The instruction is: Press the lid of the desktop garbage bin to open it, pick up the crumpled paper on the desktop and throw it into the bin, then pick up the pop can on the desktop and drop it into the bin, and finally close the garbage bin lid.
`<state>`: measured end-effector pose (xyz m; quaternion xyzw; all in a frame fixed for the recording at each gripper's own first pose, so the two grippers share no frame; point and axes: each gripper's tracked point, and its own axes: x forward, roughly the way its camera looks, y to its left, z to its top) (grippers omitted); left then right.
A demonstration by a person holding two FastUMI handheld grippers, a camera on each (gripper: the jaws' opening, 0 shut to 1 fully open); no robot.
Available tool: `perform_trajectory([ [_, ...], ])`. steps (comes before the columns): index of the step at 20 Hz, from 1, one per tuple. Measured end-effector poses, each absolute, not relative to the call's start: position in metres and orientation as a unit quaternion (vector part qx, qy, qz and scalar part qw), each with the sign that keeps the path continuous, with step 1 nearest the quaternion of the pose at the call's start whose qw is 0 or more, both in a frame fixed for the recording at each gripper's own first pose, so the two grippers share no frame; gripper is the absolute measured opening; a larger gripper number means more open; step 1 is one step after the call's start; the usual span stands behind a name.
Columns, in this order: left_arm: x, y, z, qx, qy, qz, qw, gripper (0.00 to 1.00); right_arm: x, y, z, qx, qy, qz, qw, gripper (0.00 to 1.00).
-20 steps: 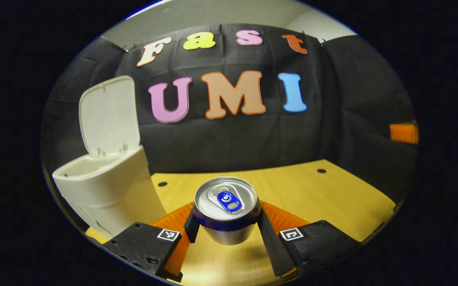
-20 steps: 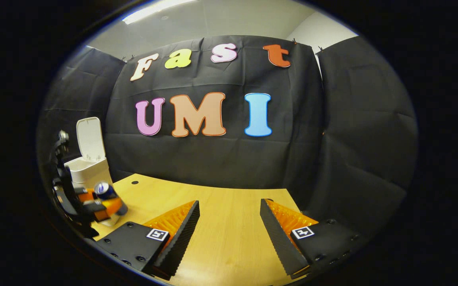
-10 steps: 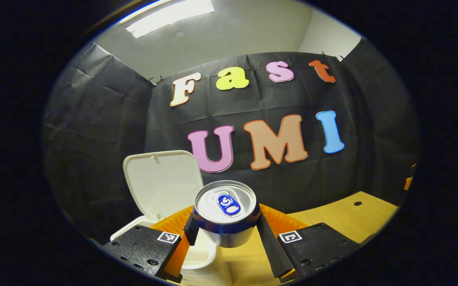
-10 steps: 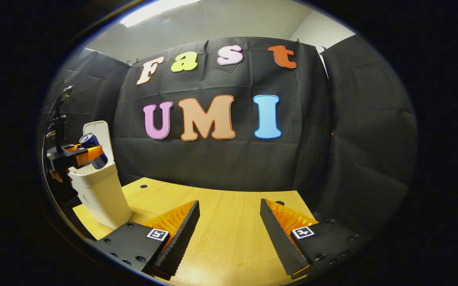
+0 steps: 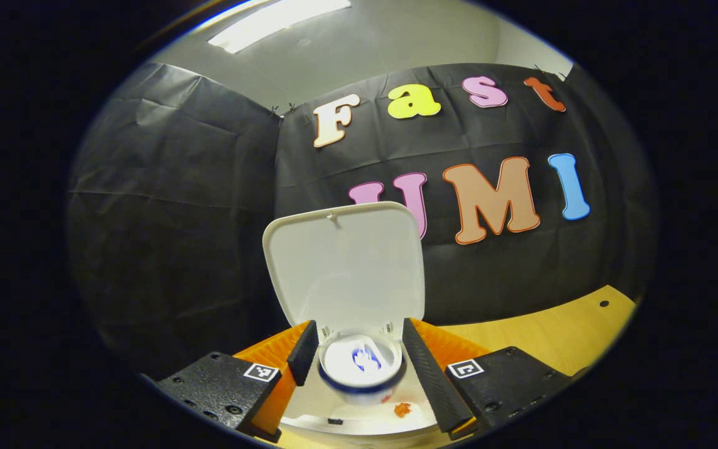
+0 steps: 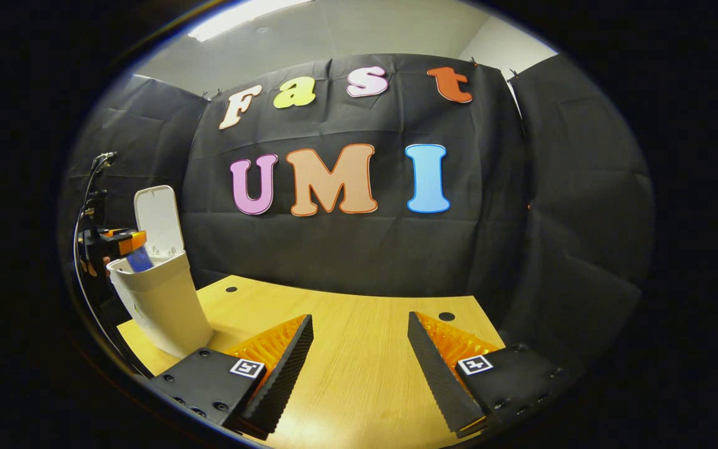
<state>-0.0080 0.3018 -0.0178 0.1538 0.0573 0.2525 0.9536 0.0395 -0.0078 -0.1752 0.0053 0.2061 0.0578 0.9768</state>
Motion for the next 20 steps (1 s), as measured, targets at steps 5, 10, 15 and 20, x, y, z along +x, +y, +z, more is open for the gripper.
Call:
perform_trajectory([
  [5,0.01,0.294,0.041,0.143,0.011,0.219,0.965,0.92,0.04,0.002,-0.177,0.01,0.207,0.061,0.976,0.96],
  [10,0.041,0.297,0.115,0.124,-0.034,0.192,0.973,0.92,0.036,0.001,-0.179,0.017,0.204,0.048,0.978,0.96],
  [15,0.088,0.317,0.125,0.134,-0.016,0.177,0.975,0.92,0.023,-0.014,-0.183,0.031,0.205,0.018,0.978,0.96],
  [20,0.108,0.34,0.091,0.117,0.039,0.197,0.973,0.93,0.014,-0.031,-0.182,0.031,0.204,-0.005,0.979,0.96],
])
